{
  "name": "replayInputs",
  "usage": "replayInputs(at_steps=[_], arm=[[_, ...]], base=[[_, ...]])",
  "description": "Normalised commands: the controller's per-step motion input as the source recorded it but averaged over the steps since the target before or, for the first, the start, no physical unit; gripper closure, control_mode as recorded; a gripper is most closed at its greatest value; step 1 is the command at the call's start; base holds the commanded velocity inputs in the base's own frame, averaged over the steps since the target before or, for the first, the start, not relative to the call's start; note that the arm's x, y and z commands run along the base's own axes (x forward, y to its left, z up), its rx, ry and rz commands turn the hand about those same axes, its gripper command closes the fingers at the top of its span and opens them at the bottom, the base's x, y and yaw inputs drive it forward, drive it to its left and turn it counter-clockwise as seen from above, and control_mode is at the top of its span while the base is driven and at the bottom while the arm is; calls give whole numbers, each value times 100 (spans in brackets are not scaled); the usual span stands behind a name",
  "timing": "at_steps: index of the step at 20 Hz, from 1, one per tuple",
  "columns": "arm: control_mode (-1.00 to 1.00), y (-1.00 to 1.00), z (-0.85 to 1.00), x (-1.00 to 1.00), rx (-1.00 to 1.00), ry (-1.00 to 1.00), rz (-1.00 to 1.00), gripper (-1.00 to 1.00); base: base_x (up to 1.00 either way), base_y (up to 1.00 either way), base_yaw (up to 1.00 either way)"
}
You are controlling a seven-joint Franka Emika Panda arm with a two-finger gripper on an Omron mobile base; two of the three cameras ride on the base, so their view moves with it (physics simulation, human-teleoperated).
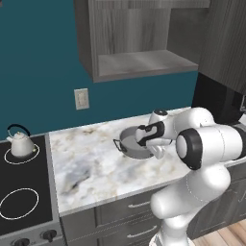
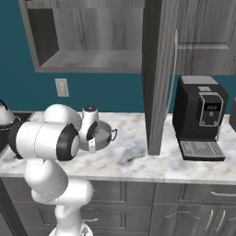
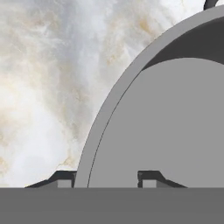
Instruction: Pick the kettle from the cabinet and place it on a stove burner. Then pick the pot from the counter and place it on another stove burner. Finally, turn both burners on.
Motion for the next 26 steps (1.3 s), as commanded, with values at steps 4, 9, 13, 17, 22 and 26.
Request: replayInputs(at_steps=[4, 9, 13, 17, 22, 26], arm=[[-100, 0, -7, 0, 0, 0, 0, 100], [-100, -1, 0, -5, 0, -1, 0, 100], [-100, -11, 11, -25, 0, -3, 0, 100], [-100, -6, 25, -27, 0, -1, 0, 100], [-100, 0, 33, -16, 0, 0, 0, 100], [-100, 0, 36, -17, -1, 0, 0, 100]], base=[[0, 0, 0], [0, 0, 0], [0, 0, 0], [0, 0, 0], [0, 0, 0], [0, 0, 0]])
